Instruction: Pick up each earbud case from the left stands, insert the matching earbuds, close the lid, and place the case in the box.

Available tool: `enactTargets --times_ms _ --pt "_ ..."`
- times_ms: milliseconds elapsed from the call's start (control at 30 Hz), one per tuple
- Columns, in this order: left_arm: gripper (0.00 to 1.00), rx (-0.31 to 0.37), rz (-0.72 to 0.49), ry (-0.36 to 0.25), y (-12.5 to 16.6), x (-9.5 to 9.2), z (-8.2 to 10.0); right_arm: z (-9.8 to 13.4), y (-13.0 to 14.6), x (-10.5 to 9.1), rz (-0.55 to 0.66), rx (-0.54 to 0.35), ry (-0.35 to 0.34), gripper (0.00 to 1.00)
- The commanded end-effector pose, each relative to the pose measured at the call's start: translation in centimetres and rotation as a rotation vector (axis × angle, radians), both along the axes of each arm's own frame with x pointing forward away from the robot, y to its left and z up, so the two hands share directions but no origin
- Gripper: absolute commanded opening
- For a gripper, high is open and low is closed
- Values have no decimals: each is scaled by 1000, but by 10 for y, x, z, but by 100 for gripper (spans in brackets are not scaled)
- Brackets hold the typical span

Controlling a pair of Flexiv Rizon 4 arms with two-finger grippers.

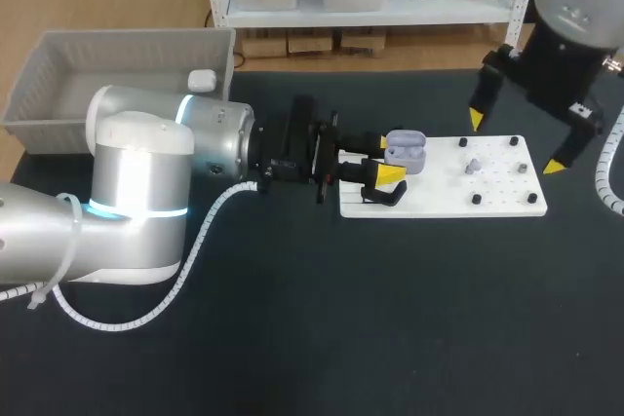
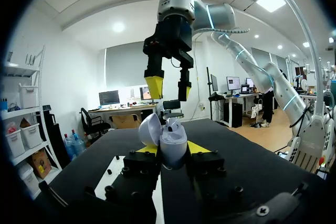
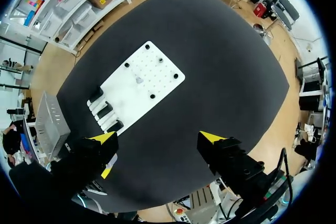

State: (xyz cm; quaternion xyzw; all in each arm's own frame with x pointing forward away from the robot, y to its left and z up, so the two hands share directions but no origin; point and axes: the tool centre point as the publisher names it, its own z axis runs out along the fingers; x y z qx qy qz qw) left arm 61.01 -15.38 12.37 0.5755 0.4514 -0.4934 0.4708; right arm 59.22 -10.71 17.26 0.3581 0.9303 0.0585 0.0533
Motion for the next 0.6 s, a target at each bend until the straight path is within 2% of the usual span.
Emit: enactTargets --times_ms 33,100,167,233,300,600 --pt "0 -3 6 -3 0 -2 -1 1 2 7 36 -82 -42 100" --pt "0 -3 6 -3 0 -2 -1 -1 1 11 47 -112 -58 100" --pt "0 -3 6 -3 0 -2 -1 -7 -2 17 117 -56 -61 100" --pt "0 -3 6 -3 0 -2 -1 -12 -6 21 131 -92 -105 100" --pt "0 -3 6 -3 0 -2 -1 -15 -10 26 167 -84 -134 100" --pt "0 -3 6 -3 0 -2 -1 -19 -13 48 311 -77 -212 100"
